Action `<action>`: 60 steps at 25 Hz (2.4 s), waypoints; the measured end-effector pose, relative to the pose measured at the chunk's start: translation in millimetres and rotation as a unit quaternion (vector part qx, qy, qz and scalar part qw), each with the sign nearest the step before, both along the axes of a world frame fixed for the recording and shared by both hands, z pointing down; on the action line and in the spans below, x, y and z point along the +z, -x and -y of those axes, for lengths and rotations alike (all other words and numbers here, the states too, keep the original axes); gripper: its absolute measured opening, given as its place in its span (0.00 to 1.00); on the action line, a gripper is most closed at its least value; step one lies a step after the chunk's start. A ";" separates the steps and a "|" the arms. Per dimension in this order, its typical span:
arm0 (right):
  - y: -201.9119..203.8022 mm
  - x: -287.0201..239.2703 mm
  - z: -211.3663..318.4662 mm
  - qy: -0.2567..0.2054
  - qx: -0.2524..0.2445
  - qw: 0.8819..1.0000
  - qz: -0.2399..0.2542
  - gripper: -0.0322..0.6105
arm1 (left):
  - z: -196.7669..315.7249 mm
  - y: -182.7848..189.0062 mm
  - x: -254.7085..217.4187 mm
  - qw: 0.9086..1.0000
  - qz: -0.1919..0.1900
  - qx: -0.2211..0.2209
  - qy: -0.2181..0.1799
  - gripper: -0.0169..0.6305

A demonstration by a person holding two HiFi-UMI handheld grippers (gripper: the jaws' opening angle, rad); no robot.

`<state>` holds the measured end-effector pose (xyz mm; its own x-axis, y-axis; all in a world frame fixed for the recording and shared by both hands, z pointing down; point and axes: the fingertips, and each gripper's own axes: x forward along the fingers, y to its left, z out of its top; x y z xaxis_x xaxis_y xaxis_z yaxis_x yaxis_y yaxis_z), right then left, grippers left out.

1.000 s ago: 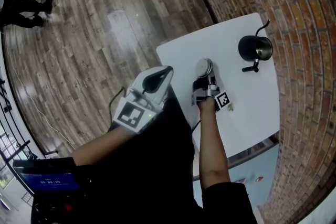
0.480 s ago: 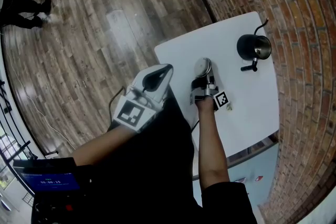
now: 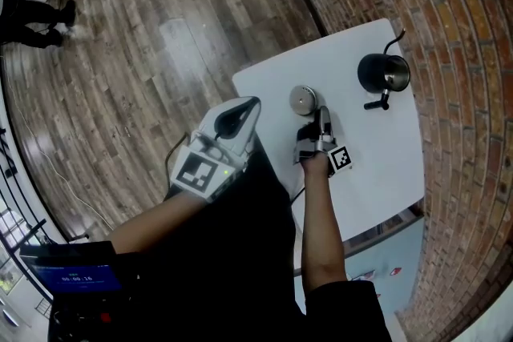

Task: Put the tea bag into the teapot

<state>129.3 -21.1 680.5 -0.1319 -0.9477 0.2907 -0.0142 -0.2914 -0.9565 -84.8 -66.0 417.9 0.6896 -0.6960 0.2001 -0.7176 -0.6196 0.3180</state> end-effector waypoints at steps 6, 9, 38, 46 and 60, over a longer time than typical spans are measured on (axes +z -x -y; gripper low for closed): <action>-9.8 -8.1 -10.3 0.003 -0.006 0.999 -0.035 0.38 | -3.2 -11.6 -2.6 1.000 -0.007 0.017 -0.002 0.03; -10.0 -11.8 -13.1 0.000 -0.012 0.999 -0.044 0.38 | -5.9 -16.1 -3.4 1.000 -0.009 0.028 -0.004 0.03; -36.7 -217.8 -79.7 -0.208 -0.017 0.954 -0.216 0.05 | -59.2 -98.9 -20.7 0.990 -0.041 0.132 -0.029 0.03; -62.7 -252.8 -136.3 -0.141 -0.020 0.886 -0.440 0.05 | -78.0 -139.7 -20.7 0.977 -0.064 0.200 -0.029 0.03; -76.5 -246.7 -199.6 -0.020 -0.039 0.784 -0.619 0.06 | -111.0 -182.7 -7.5 0.964 -0.059 0.257 -0.026 0.03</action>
<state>205.8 178.5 433.8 0.1699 -0.9622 0.2129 -0.9553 -0.2139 -0.2042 97.9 45.1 410.4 0.9619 -0.2635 0.0724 -0.2722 -0.9010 0.3378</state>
